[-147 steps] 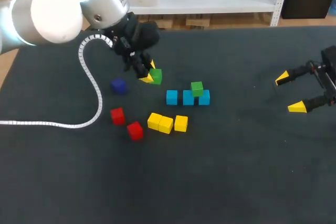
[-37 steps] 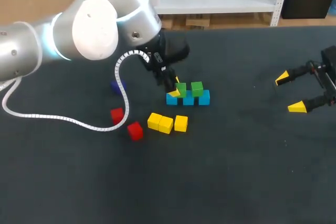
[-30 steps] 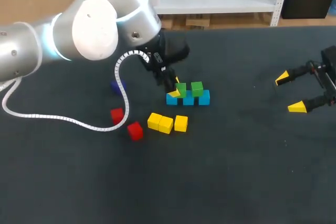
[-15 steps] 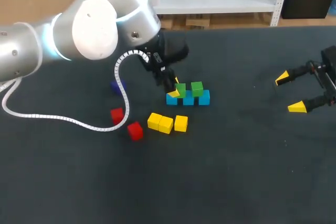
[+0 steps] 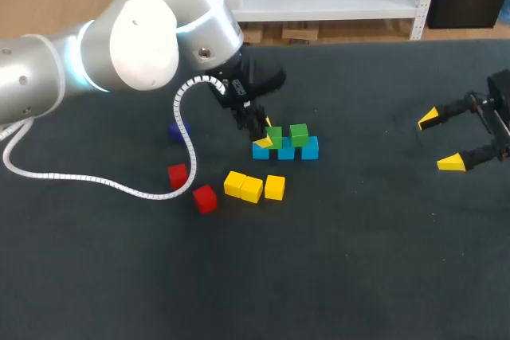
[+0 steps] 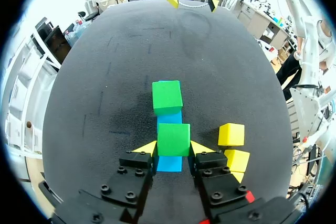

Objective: Place the blue cubes, place green cubes on the blue cubes, place the yellow cubes on the green cubes, then place the red cubes on the yellow cubes, and place purple cube on the red cubes.

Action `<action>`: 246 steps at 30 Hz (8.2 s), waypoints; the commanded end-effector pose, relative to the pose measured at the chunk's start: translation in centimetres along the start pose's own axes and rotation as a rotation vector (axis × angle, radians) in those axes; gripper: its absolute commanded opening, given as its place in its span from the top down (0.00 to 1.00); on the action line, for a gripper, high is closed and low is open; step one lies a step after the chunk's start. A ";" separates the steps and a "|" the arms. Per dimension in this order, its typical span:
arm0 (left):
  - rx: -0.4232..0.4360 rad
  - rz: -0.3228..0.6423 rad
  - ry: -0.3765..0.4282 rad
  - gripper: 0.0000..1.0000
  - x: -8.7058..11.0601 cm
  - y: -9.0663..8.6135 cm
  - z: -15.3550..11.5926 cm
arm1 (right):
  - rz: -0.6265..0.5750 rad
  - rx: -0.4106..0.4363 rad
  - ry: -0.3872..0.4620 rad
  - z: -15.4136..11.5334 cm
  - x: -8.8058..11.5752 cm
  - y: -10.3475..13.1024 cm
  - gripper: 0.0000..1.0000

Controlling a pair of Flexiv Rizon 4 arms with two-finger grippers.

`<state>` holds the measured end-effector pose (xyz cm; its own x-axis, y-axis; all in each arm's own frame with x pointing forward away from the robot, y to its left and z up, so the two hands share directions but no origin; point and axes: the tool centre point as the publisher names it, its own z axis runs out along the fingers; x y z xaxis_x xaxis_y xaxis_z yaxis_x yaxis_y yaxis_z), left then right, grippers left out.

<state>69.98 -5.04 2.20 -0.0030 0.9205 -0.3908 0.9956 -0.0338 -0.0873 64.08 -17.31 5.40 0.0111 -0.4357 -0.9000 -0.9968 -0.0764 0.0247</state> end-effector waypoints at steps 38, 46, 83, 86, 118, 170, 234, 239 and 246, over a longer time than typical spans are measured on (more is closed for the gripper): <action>0.015 -0.006 -0.012 0.00 0.4 0.5 0.0 | -0.001 0.000 0.000 0.0 0.0 0.0 0.00; 0.009 -0.006 -0.024 0.00 0.2 1.0 -0.1 | -0.001 0.000 0.000 0.0 0.0 0.0 0.00; -0.101 0.022 -0.094 0.00 6.7 -1.1 -8.6 | -0.001 0.000 0.000 0.0 0.0 0.0 0.00; -0.099 0.017 -0.111 0.00 7.1 -1.3 -8.8 | -0.001 0.000 0.000 0.0 0.0 0.0 0.00; -0.086 0.043 -0.098 0.00 6.7 -0.5 -10.0 | -0.073 0.066 0.116 6.4 -4.9 3.8 0.00; -0.086 0.043 -0.098 0.00 6.7 -0.5 -10.0 | 0.040 0.283 0.068 25.8 -5.6 1.9 0.00; -0.086 0.043 -0.098 0.00 6.7 -0.5 -10.0 | -0.008 0.112 0.077 21.3 -11.6 0.5 1.00; -0.086 0.043 -0.098 0.00 6.7 -0.5 -10.0 | -0.041 0.079 0.084 20.2 -13.0 -0.6 1.00; -0.086 0.043 -0.098 0.00 6.7 -0.5 -10.0 | -0.086 0.078 0.108 19.2 -13.8 -3.0 1.00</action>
<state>70.23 5.02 8.86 0.0317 0.8774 -0.4786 0.9995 -0.0312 0.0091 64.61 5.89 9.12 0.1018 -0.5191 -0.8487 -0.9944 -0.0292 -0.1014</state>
